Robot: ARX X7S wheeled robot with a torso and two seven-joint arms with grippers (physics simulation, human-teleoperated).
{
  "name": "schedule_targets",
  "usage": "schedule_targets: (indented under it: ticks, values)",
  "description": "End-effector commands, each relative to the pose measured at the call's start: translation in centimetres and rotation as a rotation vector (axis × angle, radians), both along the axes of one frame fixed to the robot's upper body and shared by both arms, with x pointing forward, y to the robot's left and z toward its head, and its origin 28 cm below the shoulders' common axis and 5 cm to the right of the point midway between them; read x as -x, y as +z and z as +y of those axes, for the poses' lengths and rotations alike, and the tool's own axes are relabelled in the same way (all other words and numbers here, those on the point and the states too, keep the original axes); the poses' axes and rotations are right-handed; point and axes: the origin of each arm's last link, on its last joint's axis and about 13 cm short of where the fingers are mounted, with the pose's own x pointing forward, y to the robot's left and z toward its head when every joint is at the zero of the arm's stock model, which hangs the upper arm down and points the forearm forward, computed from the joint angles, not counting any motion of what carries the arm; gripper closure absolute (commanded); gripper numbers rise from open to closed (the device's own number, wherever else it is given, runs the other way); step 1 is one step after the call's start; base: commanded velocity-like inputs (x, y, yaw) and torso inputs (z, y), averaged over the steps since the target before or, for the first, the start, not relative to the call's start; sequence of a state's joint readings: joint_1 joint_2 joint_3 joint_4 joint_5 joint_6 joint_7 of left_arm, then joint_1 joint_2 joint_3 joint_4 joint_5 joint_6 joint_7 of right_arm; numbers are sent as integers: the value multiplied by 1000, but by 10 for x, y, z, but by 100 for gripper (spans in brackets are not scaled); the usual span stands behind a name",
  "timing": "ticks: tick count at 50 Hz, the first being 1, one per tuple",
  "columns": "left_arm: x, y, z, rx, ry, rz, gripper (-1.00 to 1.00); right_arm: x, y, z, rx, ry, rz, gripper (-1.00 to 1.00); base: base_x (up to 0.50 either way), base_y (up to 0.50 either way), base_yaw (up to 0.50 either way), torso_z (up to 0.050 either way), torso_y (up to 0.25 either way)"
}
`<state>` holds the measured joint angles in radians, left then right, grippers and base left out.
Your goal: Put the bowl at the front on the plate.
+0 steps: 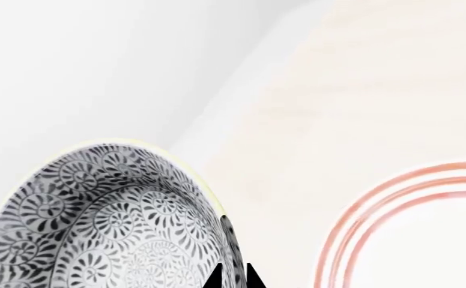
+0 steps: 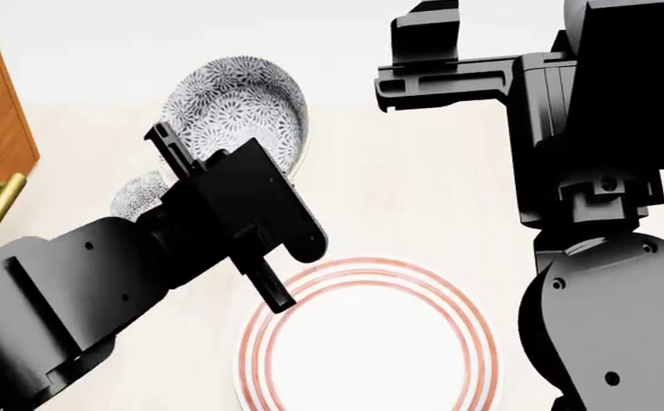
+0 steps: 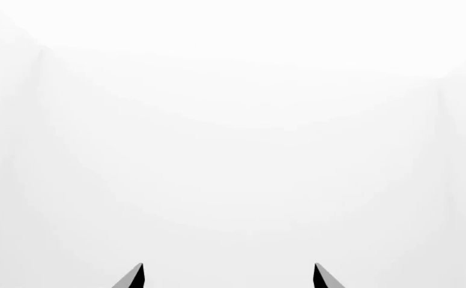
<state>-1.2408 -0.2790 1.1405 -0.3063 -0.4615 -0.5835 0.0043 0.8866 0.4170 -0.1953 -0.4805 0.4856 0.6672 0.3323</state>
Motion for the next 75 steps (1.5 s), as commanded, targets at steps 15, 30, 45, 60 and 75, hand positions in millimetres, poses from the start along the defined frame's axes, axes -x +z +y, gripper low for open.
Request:
schedule_targets:
  ticks: [15,30,45,60,75]
  values:
    - [-29,-2,-10,-6,-38,4,100,5,4,-3,-6,-22,-30,-100,0,0,0,0,1]
    - [-42,-3,-17,10,-128,106,100,7,3,-3,-24,-16,-39,-100,0,0,0,0,1]
    - [-47,-9,-21,18,-150,164,100,7,3,-4,-40,-18,-48,-100,0,0,0,0,0]
    - [-43,-22,-23,-85,-180,220,100,5,3,-5,-37,-25,-47,-100,0,0,0,0,1]
    - [-40,-17,-27,-145,-217,275,100,4,3,-6,-46,-27,-52,-100,0,0,0,0,0]
